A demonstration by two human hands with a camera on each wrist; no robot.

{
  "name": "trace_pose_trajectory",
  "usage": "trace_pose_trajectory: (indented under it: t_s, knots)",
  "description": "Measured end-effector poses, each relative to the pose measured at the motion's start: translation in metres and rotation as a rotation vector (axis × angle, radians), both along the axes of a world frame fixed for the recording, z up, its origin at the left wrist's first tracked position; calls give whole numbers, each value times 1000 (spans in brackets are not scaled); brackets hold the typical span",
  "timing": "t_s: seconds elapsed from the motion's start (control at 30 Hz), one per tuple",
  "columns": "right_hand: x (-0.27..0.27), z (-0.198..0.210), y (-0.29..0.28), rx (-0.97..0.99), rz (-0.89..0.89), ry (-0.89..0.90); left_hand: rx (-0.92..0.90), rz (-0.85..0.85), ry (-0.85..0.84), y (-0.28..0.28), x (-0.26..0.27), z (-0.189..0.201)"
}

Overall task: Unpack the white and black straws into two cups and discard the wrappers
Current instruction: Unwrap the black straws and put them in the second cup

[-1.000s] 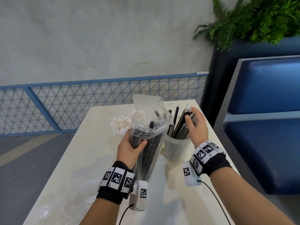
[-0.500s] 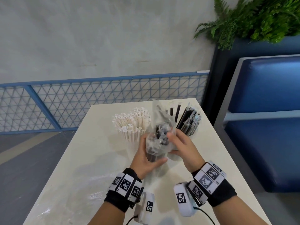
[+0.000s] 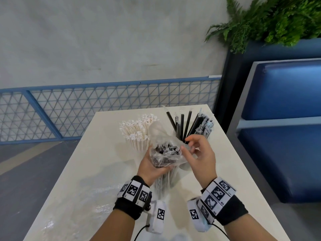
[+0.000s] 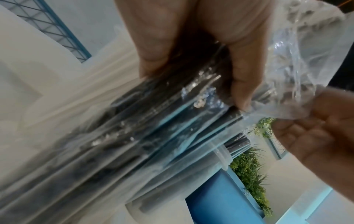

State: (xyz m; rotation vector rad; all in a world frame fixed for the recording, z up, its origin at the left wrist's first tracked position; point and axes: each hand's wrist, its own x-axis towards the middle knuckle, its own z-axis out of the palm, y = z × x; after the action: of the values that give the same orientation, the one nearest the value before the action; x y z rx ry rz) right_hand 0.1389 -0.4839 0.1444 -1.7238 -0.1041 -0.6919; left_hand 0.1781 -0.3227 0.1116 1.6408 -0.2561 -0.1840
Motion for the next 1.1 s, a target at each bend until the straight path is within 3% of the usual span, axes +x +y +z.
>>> trace_pose_trajectory:
  t_s: [0.07,0.27,0.37,0.53,0.63,0.7,0.8,1.1]
  knots:
    - [-2,2,3,-53,83,-13,-21,44,11,2,1,-1]
    - [4,-8,0,-99,142,235,-54,47,27,1,2,-1]
    - [4,-8,-1,-132,258,298,-71,18,31,2,3,-1]
    - [4,-9,4,-246,52,5,-84,-22,16,-2,3,-2]
    - [8,-7,6,-186,114,160,-90,-27,4,0,2,-2]
    - [9,-5,2,-132,252,300,-103,-32,3,2,3,-4]
    - [10,-2,-1,-181,374,376,-107,-35,33,5,2,-2]
    - [12,-16,8,-147,195,218,-33,-100,30,6,1,3]
